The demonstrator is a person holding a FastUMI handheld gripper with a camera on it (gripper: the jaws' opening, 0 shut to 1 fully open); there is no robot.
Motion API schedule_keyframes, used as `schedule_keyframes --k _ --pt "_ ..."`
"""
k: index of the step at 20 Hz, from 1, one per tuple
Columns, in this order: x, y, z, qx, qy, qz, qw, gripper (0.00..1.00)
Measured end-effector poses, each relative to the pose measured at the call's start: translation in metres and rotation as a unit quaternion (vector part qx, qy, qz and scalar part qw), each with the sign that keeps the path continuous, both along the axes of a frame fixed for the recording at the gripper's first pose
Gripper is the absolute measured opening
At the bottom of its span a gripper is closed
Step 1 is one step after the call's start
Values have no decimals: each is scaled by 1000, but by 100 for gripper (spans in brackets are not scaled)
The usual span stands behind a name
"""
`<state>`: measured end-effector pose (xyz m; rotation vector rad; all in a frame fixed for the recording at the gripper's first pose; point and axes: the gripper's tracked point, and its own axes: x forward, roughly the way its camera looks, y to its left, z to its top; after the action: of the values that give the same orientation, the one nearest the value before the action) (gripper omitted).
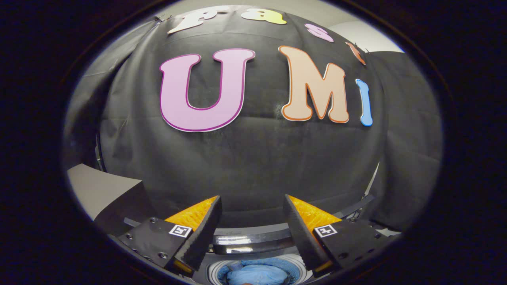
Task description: Put the clothes into the washing machine and then close the washing machine lid.
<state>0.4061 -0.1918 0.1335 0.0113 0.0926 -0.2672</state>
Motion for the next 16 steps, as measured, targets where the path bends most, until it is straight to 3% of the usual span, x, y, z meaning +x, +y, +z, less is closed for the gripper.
schedule_keyframes --k 16 --pt "-29 0 -10 -3 -22 -10 1000 97"
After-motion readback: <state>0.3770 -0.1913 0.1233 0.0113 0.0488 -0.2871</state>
